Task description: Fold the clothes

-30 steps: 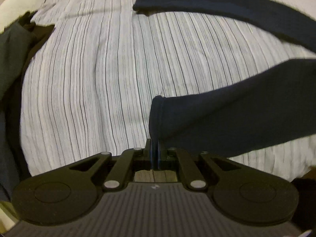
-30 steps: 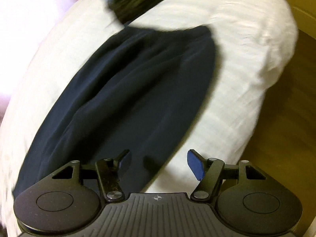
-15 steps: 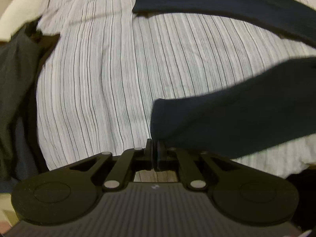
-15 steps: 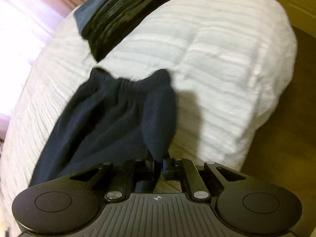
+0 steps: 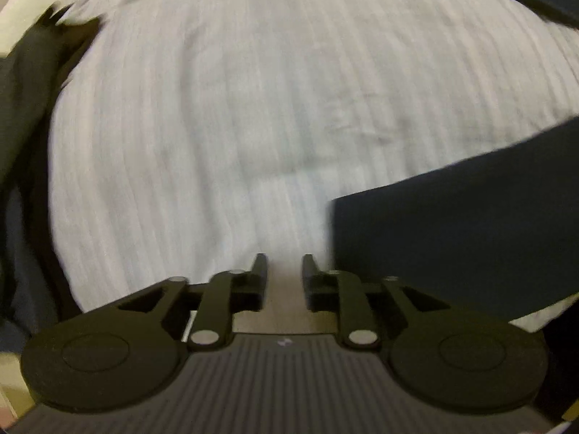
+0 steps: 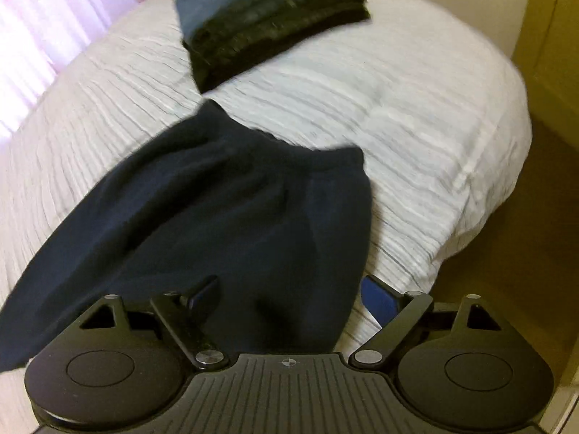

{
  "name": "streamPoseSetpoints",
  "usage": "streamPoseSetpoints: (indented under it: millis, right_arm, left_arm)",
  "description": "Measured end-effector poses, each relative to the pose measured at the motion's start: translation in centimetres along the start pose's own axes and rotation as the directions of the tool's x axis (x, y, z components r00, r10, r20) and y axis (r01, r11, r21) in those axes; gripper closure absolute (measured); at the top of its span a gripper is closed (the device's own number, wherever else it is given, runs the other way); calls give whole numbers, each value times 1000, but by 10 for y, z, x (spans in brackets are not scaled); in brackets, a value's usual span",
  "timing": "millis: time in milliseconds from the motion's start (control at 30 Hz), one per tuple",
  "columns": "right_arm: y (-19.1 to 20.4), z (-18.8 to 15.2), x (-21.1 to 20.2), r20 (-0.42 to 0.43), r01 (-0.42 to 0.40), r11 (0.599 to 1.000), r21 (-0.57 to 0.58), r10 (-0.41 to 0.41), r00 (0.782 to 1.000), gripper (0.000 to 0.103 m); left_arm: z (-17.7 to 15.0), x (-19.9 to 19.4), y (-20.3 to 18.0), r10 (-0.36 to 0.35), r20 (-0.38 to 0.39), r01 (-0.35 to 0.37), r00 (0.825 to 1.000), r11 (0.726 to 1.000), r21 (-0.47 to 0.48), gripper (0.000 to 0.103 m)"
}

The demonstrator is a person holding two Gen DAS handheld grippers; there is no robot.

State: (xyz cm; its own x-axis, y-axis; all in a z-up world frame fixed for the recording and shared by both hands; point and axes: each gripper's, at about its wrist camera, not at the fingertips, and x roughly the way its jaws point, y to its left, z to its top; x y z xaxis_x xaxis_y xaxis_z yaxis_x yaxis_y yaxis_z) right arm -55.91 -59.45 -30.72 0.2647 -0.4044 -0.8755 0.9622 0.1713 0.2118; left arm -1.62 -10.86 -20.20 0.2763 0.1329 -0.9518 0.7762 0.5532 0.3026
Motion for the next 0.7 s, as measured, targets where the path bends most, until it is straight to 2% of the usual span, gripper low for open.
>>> streamPoseSetpoints:
  millis: [33, 100, 200, 300, 367, 467, 533, 600, 700]
  right_arm:
    - [9, -3, -4, 8, -23, 1000, -10, 23, 1000, 16]
    - [29, -10, -10, 20, -72, 997, -34, 72, 997, 16]
    - [73, -25, -7, -41, -170, 976, -136, 166, 985, 16]
    - [125, -45, 4, -140, -294, 927, -235, 267, 954, 16]
    - [157, -56, 18, -226, -374, 889, -262, 321, 920, 16]
    - [188, -73, 52, -367, -433, 871, -231, 334, 868, 16]
    - [194, -87, 76, -464, -425, 885, -192, 299, 834, 16]
    - [194, -93, 88, -507, -379, 910, -167, 250, 825, 16]
    - [193, -91, 77, -488, -374, 913, -161, 256, 835, 16]
  left_arm:
    - [-4, 0, 10, 1, 8, -1, 1000, 1000, -23, 82]
    - [-7, -1, 23, -44, 48, 48, 998, 995, -82, 82]
    - [-8, 1, 24, -116, 94, 127, 989, 984, -122, 76]
    - [-2, 8, 9, -194, 121, 206, 974, 974, -93, 74]
    - [5, 16, -5, -236, 110, 243, 966, 968, -61, 73]
    - [12, 15, -22, -267, 117, 267, 956, 963, 15, 73]
    - [17, 10, -33, -281, 131, 273, 951, 959, 74, 69]
    - [22, 0, -40, -284, 158, 263, 946, 955, 140, 64]
    - [31, -12, -50, -284, 200, 242, 938, 947, 211, 63]
